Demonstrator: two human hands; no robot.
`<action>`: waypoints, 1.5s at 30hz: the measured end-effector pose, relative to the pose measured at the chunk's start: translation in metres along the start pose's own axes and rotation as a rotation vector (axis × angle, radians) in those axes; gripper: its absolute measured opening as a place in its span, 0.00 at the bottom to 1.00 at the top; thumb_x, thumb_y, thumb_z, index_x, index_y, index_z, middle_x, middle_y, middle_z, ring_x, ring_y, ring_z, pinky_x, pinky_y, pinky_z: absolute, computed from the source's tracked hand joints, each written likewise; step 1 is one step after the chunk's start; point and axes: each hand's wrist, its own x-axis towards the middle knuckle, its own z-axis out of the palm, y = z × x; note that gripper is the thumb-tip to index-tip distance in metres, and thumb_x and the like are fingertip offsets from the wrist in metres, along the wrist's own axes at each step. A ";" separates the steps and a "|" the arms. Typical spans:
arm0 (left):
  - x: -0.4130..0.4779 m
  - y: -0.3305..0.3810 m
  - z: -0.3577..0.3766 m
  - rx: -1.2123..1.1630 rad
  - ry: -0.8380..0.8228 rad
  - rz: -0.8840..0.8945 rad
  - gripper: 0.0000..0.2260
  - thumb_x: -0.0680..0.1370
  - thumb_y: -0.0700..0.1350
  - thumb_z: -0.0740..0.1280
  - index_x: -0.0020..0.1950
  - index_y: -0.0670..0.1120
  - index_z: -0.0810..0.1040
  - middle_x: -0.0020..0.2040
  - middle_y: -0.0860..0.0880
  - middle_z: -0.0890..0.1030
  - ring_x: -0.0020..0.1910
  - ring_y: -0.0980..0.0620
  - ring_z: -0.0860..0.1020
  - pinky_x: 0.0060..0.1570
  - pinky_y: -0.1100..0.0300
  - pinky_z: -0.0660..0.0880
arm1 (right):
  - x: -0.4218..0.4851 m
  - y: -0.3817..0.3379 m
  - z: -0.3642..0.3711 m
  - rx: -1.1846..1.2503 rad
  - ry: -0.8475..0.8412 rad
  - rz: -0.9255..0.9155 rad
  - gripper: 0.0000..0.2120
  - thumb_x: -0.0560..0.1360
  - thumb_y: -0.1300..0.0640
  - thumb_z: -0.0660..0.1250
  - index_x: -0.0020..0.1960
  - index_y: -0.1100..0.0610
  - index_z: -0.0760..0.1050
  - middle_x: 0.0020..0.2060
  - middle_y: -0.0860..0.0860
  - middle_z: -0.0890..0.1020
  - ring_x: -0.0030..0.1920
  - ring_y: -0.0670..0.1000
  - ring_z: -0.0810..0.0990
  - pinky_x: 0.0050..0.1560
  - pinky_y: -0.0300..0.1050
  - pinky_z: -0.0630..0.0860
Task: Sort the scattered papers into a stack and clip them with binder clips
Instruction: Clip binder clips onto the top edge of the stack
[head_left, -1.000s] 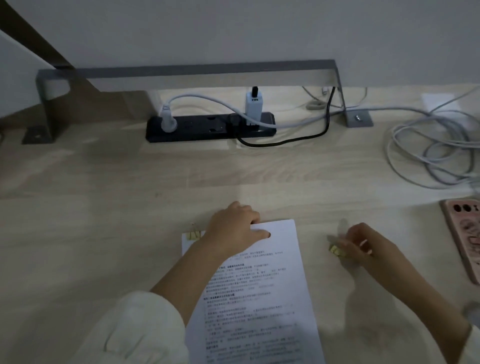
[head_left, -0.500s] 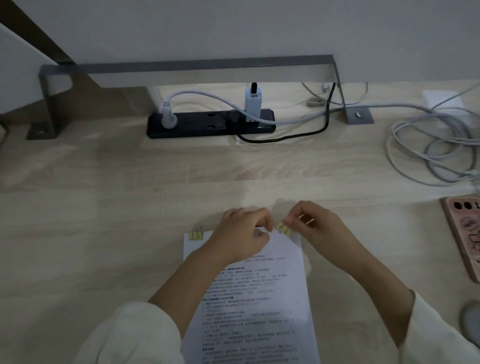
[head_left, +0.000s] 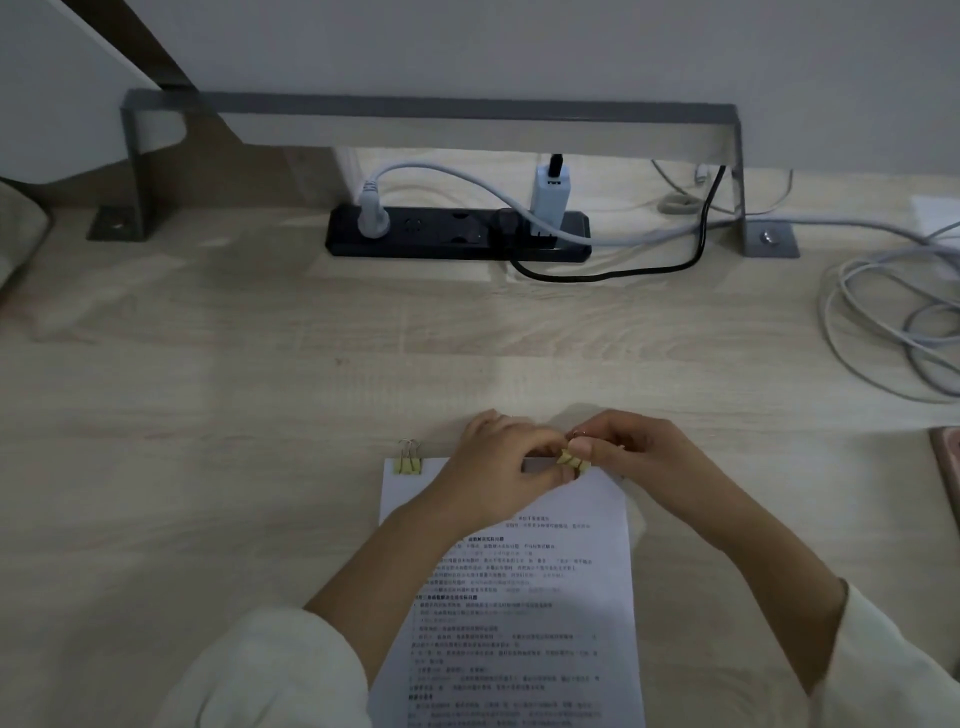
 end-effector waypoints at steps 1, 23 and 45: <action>0.000 0.001 0.001 0.013 0.022 -0.016 0.09 0.76 0.53 0.65 0.53 0.51 0.76 0.48 0.54 0.79 0.52 0.54 0.75 0.66 0.57 0.55 | 0.000 0.001 -0.002 0.002 0.027 -0.015 0.06 0.72 0.52 0.68 0.44 0.54 0.81 0.42 0.53 0.83 0.41 0.49 0.79 0.45 0.40 0.71; 0.000 0.004 0.007 0.020 0.103 -0.022 0.05 0.75 0.50 0.67 0.46 0.50 0.80 0.46 0.52 0.81 0.52 0.54 0.73 0.69 0.49 0.55 | 0.021 0.001 -0.029 -0.136 -0.183 0.030 0.07 0.72 0.56 0.68 0.42 0.61 0.80 0.39 0.56 0.82 0.40 0.46 0.78 0.46 0.36 0.72; -0.013 0.000 -0.022 -0.049 0.155 -0.082 0.05 0.76 0.50 0.65 0.45 0.51 0.80 0.39 0.63 0.74 0.51 0.56 0.72 0.70 0.46 0.56 | -0.012 0.001 0.008 0.344 0.045 0.126 0.10 0.76 0.57 0.63 0.39 0.61 0.74 0.36 0.57 0.79 0.38 0.51 0.79 0.37 0.40 0.78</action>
